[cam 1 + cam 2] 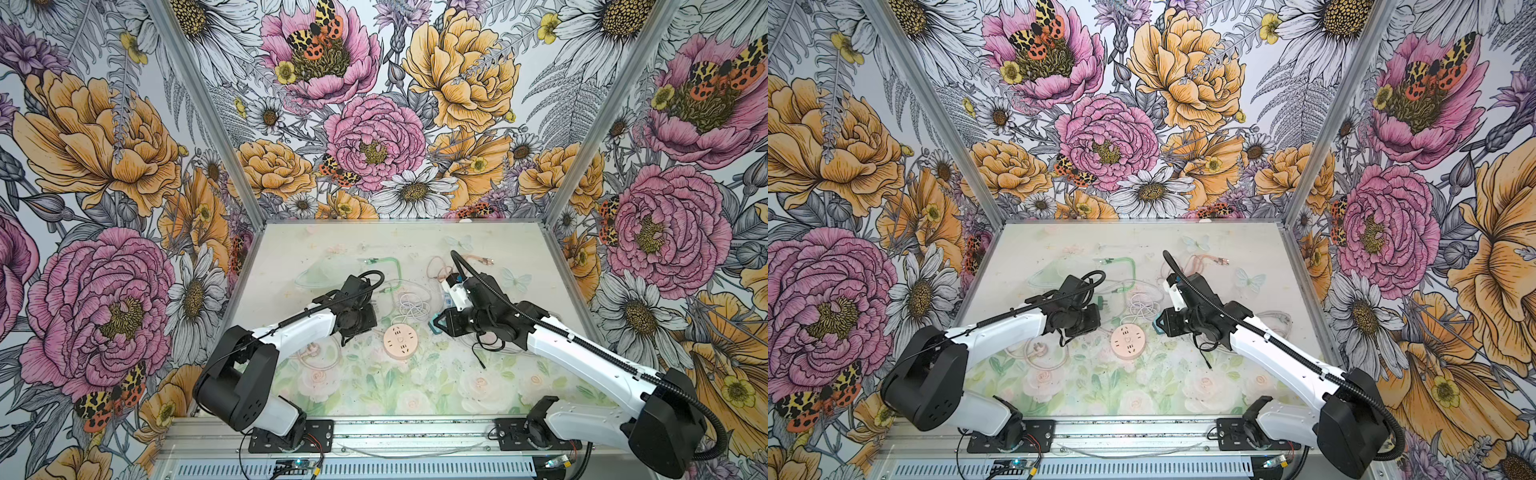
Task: Insert the plug
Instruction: 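Position the left gripper at the round pink socket while the right holds the charger, then carry the teal charger with the right gripper over the round pink socket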
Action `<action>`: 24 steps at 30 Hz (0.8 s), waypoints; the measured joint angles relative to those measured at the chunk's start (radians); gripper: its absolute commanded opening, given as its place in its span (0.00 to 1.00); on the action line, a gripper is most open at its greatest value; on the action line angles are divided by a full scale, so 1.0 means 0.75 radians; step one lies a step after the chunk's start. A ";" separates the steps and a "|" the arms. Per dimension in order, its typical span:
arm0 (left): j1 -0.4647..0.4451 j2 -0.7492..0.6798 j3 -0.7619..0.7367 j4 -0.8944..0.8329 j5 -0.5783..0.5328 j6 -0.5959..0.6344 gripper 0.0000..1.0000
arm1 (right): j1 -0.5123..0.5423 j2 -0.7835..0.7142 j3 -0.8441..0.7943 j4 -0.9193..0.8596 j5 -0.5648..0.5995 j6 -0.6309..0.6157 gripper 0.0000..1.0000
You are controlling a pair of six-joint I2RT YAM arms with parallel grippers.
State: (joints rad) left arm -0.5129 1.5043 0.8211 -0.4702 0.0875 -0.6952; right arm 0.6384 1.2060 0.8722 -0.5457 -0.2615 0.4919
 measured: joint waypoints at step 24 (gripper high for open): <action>0.121 -0.107 -0.165 0.019 0.013 0.034 0.09 | 0.033 0.096 0.083 0.000 0.030 0.009 0.00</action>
State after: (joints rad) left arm -0.4221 1.4239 0.6971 -0.4557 0.0975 -0.6697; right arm 0.6628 1.2778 0.9344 -0.5457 -0.2394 0.4988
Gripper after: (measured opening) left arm 0.085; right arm 0.276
